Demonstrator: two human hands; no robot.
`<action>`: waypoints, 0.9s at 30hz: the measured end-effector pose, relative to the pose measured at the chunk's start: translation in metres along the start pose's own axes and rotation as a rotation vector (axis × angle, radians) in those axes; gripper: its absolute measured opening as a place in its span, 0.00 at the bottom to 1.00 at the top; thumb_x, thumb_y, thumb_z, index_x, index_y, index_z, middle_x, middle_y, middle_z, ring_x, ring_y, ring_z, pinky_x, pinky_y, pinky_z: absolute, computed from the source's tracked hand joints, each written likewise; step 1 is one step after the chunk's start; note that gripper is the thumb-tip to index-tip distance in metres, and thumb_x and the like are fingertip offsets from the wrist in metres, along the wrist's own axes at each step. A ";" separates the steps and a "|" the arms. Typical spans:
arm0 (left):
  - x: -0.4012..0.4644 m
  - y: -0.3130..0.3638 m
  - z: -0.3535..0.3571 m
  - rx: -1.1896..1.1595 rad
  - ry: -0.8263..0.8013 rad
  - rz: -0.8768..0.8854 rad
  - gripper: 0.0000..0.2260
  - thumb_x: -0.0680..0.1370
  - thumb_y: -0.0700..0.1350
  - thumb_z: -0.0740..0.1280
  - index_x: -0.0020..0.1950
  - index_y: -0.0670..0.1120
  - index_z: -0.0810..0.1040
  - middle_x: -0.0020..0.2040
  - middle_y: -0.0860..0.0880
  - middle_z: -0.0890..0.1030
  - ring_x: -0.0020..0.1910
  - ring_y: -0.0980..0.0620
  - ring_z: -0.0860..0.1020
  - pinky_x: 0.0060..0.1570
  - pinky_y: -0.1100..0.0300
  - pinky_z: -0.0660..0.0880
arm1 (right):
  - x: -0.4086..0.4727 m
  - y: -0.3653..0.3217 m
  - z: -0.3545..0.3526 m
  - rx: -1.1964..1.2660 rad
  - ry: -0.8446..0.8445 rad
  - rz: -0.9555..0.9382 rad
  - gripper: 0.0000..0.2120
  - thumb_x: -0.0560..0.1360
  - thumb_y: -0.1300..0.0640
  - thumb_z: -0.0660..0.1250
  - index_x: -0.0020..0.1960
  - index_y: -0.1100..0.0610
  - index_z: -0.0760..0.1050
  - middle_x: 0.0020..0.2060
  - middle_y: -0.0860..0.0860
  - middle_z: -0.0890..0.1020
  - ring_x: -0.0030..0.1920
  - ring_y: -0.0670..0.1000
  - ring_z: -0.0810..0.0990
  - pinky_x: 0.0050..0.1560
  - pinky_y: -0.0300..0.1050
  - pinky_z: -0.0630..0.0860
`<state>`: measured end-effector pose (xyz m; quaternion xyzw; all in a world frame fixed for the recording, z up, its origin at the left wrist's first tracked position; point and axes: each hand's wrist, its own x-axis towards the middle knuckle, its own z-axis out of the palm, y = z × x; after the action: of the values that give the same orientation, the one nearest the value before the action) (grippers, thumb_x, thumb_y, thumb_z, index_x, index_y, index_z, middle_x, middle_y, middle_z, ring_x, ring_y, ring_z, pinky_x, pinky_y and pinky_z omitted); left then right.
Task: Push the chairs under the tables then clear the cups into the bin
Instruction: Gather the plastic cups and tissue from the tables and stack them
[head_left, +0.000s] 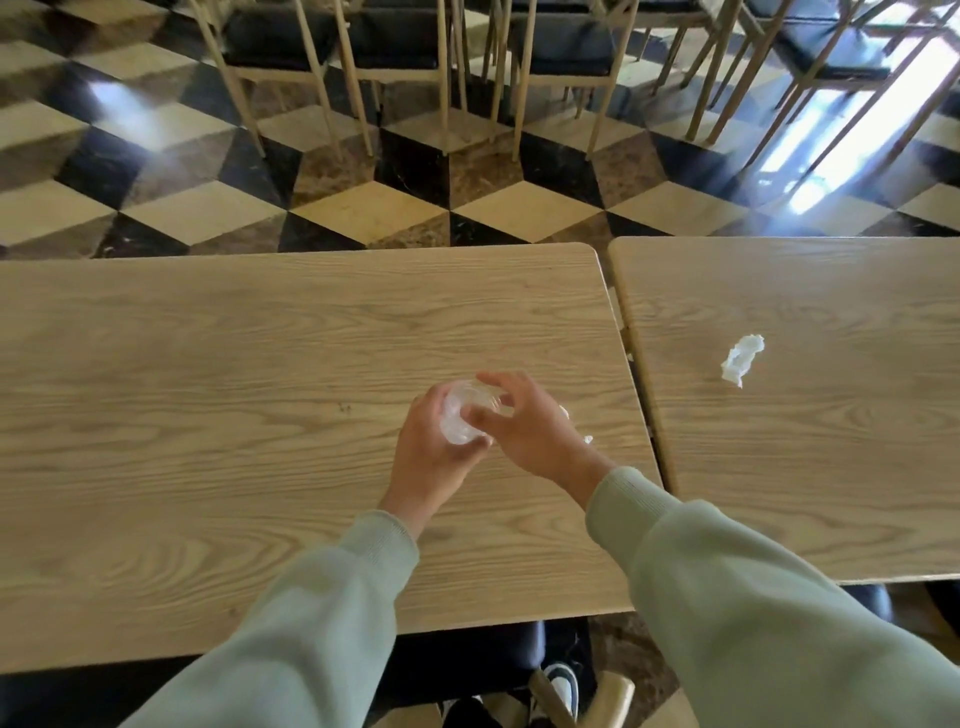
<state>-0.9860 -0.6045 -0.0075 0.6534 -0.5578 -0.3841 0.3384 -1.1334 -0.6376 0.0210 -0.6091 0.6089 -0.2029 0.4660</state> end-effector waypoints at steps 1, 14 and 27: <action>0.000 -0.003 0.000 0.004 0.001 -0.007 0.30 0.70 0.47 0.81 0.70 0.51 0.75 0.62 0.54 0.80 0.62 0.54 0.77 0.64 0.57 0.72 | 0.000 0.001 0.004 -0.020 -0.011 0.012 0.29 0.78 0.44 0.72 0.77 0.48 0.70 0.72 0.48 0.74 0.68 0.49 0.75 0.65 0.46 0.71; -0.009 -0.030 0.014 -0.033 -0.023 -0.042 0.29 0.71 0.44 0.80 0.71 0.50 0.75 0.64 0.51 0.78 0.63 0.51 0.76 0.68 0.50 0.73 | -0.005 0.092 -0.016 -0.411 0.210 0.176 0.27 0.78 0.56 0.71 0.76 0.48 0.70 0.62 0.53 0.72 0.59 0.57 0.76 0.53 0.52 0.78; -0.008 -0.040 0.027 0.004 -0.051 -0.036 0.29 0.71 0.44 0.79 0.71 0.49 0.75 0.63 0.49 0.80 0.64 0.46 0.78 0.66 0.44 0.75 | 0.007 0.102 0.002 -0.178 0.339 0.150 0.09 0.79 0.60 0.69 0.57 0.55 0.85 0.51 0.54 0.82 0.48 0.53 0.80 0.51 0.42 0.75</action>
<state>-0.9914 -0.5911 -0.0540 0.6541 -0.5550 -0.4055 0.3157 -1.1873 -0.6257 -0.0652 -0.5580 0.7377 -0.2127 0.3149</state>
